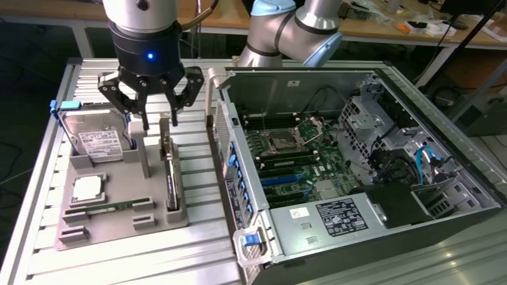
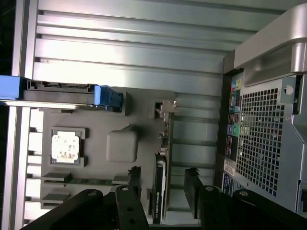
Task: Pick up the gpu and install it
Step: 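Pick up the gpu and move the gpu toward the slot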
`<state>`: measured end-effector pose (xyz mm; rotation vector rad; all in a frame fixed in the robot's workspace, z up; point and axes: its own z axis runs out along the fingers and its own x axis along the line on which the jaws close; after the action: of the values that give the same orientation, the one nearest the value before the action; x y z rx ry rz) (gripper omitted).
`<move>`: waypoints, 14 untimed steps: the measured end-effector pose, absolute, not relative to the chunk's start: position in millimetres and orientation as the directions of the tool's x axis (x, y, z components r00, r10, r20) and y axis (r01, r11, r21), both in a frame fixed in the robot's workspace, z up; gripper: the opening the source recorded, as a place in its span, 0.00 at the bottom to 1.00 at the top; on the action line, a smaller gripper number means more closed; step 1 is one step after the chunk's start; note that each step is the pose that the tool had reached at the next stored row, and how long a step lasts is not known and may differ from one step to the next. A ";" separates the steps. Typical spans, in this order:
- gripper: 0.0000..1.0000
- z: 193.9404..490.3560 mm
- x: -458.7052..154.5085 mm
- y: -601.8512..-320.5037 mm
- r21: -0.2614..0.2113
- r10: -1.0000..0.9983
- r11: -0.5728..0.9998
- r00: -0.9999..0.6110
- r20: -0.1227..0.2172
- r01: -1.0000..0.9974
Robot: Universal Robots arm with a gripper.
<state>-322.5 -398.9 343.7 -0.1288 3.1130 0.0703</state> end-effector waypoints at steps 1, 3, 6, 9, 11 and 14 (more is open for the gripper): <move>0.49 343.3 -322.8 -398.9 0.044 -0.082 0.996 -0.996 -0.027 -0.083; 0.49 342.5 -323.4 -398.9 0.044 -0.082 0.996 -0.996 -0.027 -0.083; 0.49 341.2 -324.2 -398.9 0.044 -0.082 0.996 -0.996 -0.027 -0.083; 0.49 339.9 -325.2 -398.9 0.044 -0.082 0.996 -0.996 -0.027 -0.083; 0.49 339.0 -325.9 -398.9 0.044 -0.082 0.996 -0.996 -0.027 -0.083; 0.49 337.4 -327.3 -398.9 0.044 -0.082 0.996 -0.996 -0.027 -0.083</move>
<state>-327.3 -398.9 337.4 -0.1288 3.1131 0.0703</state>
